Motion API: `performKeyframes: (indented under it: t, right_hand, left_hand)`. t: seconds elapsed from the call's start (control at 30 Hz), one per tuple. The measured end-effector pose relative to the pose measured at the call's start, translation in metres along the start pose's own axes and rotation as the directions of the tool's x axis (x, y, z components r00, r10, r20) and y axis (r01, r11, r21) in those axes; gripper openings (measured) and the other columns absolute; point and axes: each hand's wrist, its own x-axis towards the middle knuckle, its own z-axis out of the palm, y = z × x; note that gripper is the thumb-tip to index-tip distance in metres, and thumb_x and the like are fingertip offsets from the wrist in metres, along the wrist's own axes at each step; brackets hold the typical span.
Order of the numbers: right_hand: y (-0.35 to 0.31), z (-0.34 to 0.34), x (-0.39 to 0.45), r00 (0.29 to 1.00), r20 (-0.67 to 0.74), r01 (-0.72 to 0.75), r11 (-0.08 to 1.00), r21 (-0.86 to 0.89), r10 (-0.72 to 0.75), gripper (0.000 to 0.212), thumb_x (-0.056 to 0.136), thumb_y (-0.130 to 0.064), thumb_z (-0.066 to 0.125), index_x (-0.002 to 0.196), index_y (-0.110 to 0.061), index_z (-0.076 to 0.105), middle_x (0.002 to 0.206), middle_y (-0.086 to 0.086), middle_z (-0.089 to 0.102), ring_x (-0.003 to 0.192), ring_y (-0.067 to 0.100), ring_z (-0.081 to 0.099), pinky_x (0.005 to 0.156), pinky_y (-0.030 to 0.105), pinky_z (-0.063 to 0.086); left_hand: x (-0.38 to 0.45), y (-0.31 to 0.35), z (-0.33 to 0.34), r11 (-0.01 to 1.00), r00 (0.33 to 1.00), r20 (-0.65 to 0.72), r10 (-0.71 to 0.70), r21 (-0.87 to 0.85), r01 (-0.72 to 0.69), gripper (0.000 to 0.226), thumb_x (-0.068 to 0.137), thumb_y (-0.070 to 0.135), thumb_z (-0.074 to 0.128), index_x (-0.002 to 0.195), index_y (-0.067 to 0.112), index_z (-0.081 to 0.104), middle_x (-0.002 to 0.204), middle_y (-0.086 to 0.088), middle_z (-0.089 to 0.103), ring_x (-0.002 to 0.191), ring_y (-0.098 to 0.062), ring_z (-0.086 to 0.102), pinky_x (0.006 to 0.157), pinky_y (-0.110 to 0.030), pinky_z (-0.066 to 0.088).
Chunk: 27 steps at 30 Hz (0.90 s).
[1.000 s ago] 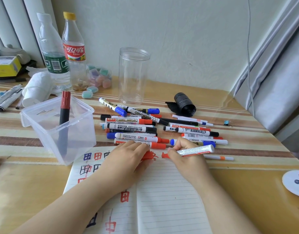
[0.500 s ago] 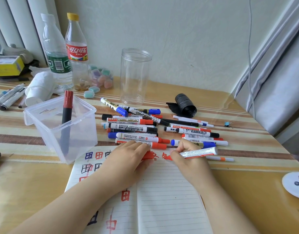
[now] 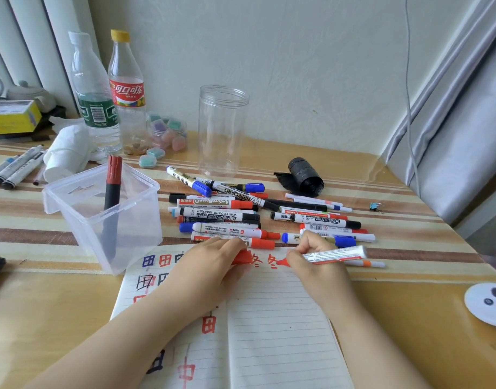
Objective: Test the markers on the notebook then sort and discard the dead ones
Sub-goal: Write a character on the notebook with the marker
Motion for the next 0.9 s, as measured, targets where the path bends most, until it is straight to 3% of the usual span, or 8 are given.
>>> performKeyframes:
  t: [0.07, 0.17, 0.3, 0.5, 0.63, 0.77, 0.9]
  right_hand:
    - [-0.010, -0.004, -0.001, 0.999, -0.035, 0.030, 0.994, 0.104, -0.026, 0.029, 0.084, -0.009, 0.062, 0.063, -0.005, 0.042, 0.048, -0.004, 0.042, 0.048, 0.007, 0.037, 0.048, 0.022, 0.035]
    - [-0.034, -0.012, -0.005, 0.992, 0.034, 0.111, 0.970, 0.218, -0.121, 0.027, 0.083, -0.024, 0.059, 0.061, -0.015, 0.046, 0.047, -0.003, 0.047, 0.047, 0.008, 0.043, 0.056, 0.023, 0.043]
    - [-0.061, -0.021, -0.009, 0.979, 0.090, 0.159, 0.957, 0.244, -0.185, 0.024, 0.078, -0.029, 0.059, 0.057, -0.026, 0.047, 0.046, -0.003, 0.046, 0.046, 0.006, 0.041, 0.052, 0.015, 0.038]
    - [-0.080, -0.026, -0.017, 0.975, 0.097, 0.166, 0.948, 0.273, -0.199, 0.023, 0.076, -0.029, 0.059, 0.058, -0.021, 0.047, 0.044, -0.005, 0.045, 0.044, 0.007, 0.040, 0.050, 0.019, 0.037]
    - [-0.086, -0.018, -0.023, 0.977, 0.106, 0.150, 0.949, 0.279, -0.186, 0.022, 0.074, -0.030, 0.061, 0.058, -0.021, 0.048, 0.045, -0.008, 0.046, 0.046, 0.007, 0.040, 0.053, 0.027, 0.037]
    - [-0.092, -0.005, -0.027, 0.975, 0.135, 0.113, 0.922, 0.370, -0.174, 0.022, 0.069, -0.028, 0.068, 0.054, -0.023, 0.053, 0.043, -0.009, 0.047, 0.042, 0.002, 0.039, 0.049, 0.017, 0.035]
    - [-0.096, 0.007, -0.029, 0.985, 0.142, 0.017, 0.884, 0.467, -0.094, 0.036, 0.057, -0.056, 0.072, 0.061, -0.022, 0.062, 0.049, -0.008, 0.046, 0.046, 0.006, 0.038, 0.048, 0.018, 0.033]
  left_hand:
    - [0.001, 0.001, -0.003, 0.996, 0.998, 0.019, -0.054, -0.070, 0.056, 0.021, 0.090, 0.029, 0.053, 0.109, 0.019, 0.055, 0.098, 0.003, 0.064, 0.085, -0.016, 0.060, 0.066, -0.023, 0.043]
    - [0.007, 0.006, -0.016, 0.986, 0.999, 0.020, -0.045, -0.159, 0.048, 0.020, 0.089, 0.031, 0.055, 0.108, 0.025, 0.055, 0.100, 0.014, 0.061, 0.087, -0.006, 0.058, 0.069, -0.016, 0.043]
    - [0.015, 0.018, -0.040, 0.972, 0.996, 0.080, -0.025, -0.230, 0.043, 0.018, 0.088, 0.036, 0.055, 0.105, 0.030, 0.053, 0.094, 0.019, 0.059, 0.086, 0.000, 0.056, 0.073, -0.015, 0.047]
    - [0.010, 0.036, -0.063, 0.957, 0.999, 0.034, 0.020, -0.290, -0.009, 0.018, 0.086, 0.038, 0.056, 0.102, 0.029, 0.055, 0.092, 0.018, 0.063, 0.086, 0.004, 0.058, 0.078, -0.017, 0.047]
    - [0.002, 0.041, -0.070, 0.956, 0.999, -0.014, 0.051, -0.288, -0.053, 0.018, 0.086, 0.036, 0.058, 0.101, 0.026, 0.058, 0.089, 0.017, 0.064, 0.085, 0.001, 0.059, 0.076, -0.017, 0.048]
    - [-0.004, 0.044, -0.075, 0.956, 0.997, -0.028, 0.079, -0.280, -0.083, 0.014, 0.087, 0.031, 0.059, 0.099, 0.024, 0.061, 0.076, 0.021, 0.059, 0.077, -0.001, 0.058, 0.069, -0.019, 0.047]
    - [-0.012, 0.045, -0.082, 0.958, 0.996, -0.053, 0.072, -0.274, -0.084, 0.024, 0.087, 0.042, 0.051, 0.094, 0.022, 0.061, 0.071, 0.018, 0.057, 0.069, -0.005, 0.054, 0.061, -0.018, 0.044]
